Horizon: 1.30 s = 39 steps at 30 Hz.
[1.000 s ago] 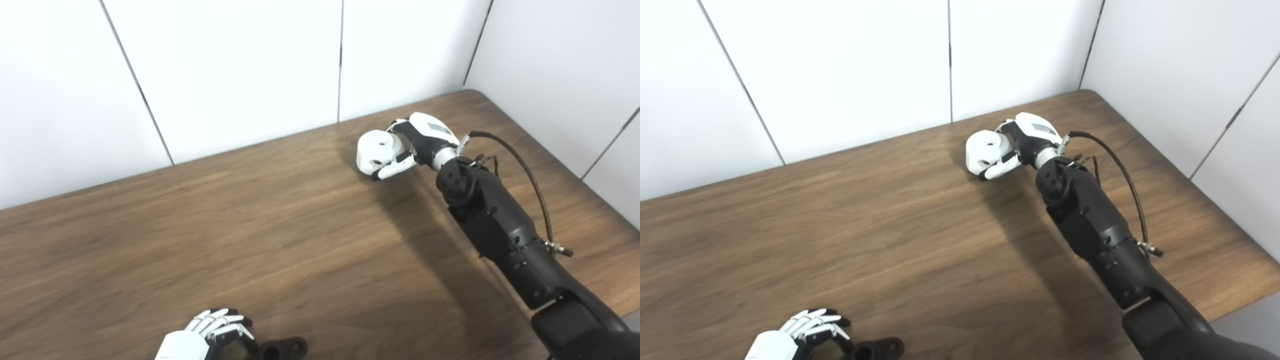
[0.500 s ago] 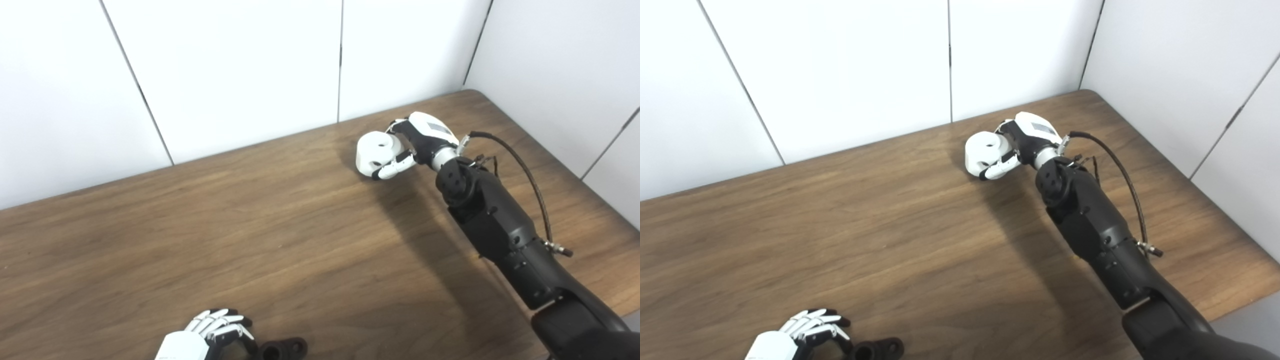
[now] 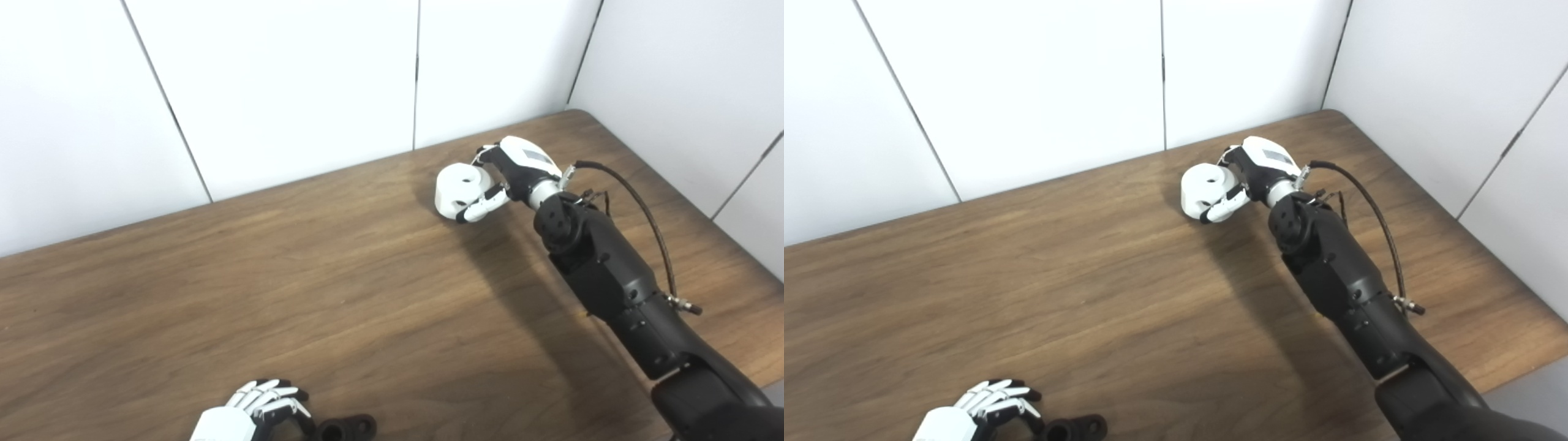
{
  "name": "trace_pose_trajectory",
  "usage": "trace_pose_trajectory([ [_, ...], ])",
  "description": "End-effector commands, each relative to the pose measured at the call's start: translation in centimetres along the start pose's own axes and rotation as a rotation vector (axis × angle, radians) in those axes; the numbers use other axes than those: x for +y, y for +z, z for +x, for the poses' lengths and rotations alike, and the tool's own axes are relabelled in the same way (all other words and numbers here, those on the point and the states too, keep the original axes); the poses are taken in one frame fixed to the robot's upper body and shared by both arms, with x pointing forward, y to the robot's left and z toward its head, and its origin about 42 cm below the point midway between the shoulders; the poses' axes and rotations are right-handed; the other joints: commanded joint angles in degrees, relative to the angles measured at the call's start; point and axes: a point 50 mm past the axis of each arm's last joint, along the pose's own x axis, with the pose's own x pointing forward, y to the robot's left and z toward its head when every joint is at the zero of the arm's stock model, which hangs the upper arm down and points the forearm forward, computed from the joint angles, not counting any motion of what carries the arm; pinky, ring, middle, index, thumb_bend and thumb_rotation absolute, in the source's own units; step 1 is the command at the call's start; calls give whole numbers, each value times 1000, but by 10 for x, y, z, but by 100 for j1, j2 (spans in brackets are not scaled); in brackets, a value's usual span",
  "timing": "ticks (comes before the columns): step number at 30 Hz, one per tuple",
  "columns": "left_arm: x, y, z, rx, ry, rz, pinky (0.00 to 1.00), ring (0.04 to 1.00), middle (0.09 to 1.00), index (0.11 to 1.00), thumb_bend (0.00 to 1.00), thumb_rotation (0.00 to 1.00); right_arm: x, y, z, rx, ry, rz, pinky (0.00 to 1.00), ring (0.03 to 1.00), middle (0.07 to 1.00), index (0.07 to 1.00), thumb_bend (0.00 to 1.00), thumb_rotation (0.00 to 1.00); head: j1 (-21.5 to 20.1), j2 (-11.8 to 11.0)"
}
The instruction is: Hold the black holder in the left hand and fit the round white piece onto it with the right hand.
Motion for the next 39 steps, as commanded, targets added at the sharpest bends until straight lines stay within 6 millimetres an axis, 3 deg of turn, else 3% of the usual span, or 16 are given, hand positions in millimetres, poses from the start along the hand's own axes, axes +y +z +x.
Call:
trace_pose_trajectory([
  [1, -13, -7, -14, 60, -102, 14, 863, 801, 732, 485, 521, 53, -30, 4, 2, -48, -107, -20, 970, 976, 897, 493, 526, 159, -5, 12],
  [24, -12, -5, -13, 58, -99, 19, 863, 802, 732, 485, 520, 53, -34, 8, -6, -94, -120, -35, 991, 967, 853, 485, 520, 144, 81, 118],
  [36, -12, 0, -9, 55, -95, 22, 845, 796, 730, 485, 522, 53, -49, 26, -38, -155, -55, -57, 967, 952, 837, 485, 521, 145, 655, 413],
  [39, -12, 3, -8, 55, -99, 24, 848, 800, 733, 486, 522, 54, -52, 32, -52, -181, -33, -74, 907, 943, 834, 485, 522, 146, 837, 504],
])
